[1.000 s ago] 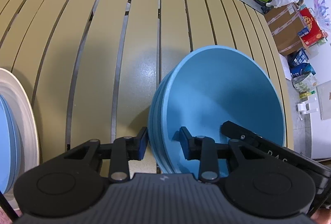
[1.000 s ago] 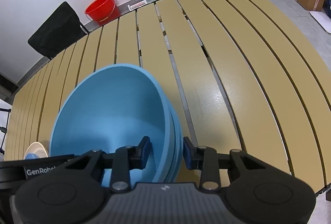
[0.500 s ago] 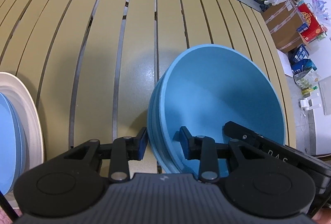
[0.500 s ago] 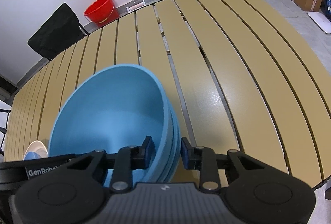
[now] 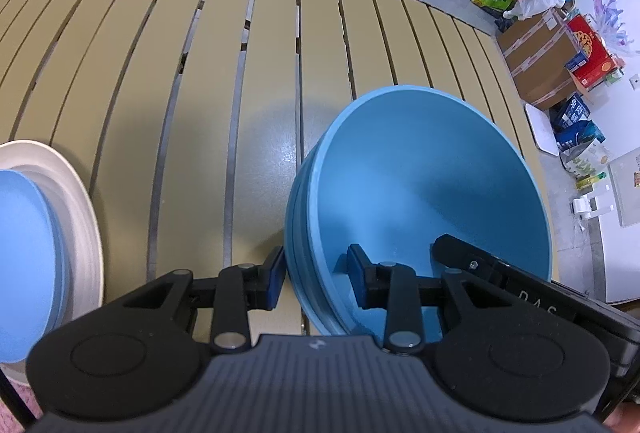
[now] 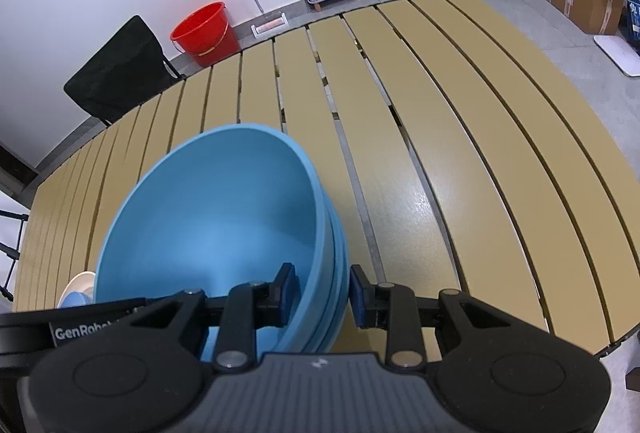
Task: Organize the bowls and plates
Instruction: 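Lift the bowl stack with both tools and carry it over the plates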
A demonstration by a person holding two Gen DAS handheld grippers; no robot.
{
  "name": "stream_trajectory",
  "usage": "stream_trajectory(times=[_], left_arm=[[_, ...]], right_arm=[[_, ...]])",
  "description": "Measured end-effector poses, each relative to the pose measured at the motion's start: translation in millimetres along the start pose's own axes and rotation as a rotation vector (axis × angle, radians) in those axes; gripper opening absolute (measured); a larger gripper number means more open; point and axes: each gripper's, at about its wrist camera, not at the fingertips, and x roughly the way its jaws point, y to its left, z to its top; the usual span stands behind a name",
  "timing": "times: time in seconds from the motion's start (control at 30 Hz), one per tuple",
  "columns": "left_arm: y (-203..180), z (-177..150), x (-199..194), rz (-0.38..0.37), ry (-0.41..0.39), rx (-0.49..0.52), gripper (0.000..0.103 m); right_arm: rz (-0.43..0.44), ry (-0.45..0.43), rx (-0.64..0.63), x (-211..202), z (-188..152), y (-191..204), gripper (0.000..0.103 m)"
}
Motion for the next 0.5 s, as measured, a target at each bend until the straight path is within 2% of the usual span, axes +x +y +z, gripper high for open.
stream_trajectory(times=[0.5], left_arm=[[20, -30, -62, -0.024, -0.075, -0.034, 0.033]], right_arm=[[0.022, -0.061, -0.043, -53, -18, 32, 0.026]])
